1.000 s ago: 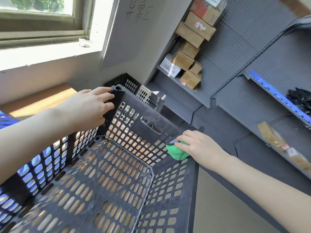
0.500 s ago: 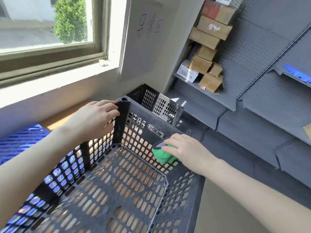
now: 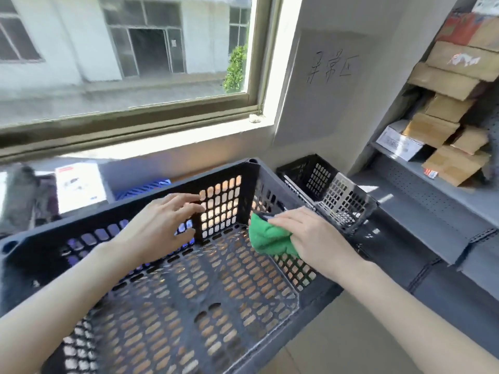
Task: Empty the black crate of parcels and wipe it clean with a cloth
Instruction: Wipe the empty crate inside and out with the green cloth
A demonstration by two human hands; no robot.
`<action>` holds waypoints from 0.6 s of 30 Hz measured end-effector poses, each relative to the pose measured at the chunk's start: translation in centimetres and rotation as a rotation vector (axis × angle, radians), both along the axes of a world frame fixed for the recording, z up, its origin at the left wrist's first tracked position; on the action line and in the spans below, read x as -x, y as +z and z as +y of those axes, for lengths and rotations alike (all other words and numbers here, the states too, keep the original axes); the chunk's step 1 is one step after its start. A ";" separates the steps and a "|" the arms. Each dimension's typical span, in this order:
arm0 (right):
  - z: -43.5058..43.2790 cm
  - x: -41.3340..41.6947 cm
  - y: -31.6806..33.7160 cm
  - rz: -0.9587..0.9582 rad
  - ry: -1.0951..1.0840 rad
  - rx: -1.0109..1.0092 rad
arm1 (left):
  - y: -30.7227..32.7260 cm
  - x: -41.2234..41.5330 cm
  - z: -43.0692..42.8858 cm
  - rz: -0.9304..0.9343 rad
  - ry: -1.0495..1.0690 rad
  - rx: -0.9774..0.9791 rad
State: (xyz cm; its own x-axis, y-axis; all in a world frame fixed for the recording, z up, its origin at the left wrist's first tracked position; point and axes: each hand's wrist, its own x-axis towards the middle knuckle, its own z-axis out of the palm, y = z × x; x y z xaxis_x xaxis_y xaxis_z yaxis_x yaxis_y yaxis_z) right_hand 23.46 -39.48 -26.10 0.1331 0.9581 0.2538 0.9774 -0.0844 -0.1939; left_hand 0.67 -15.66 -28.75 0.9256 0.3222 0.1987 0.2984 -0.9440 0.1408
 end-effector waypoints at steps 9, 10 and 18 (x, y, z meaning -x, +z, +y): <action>7.0 2.5 -0.4 0.204 0.235 0.066 | 0.6 9.6 -4.6 -0.023 0.314 0.061; 8.1 3.0 -0.5 0.223 0.271 0.079 | 0.5 10.5 -4.9 -0.036 0.357 0.060; 15.6 8.2 -3.0 0.251 0.585 0.201 | -1.0 14.3 -6.6 -0.030 0.601 0.074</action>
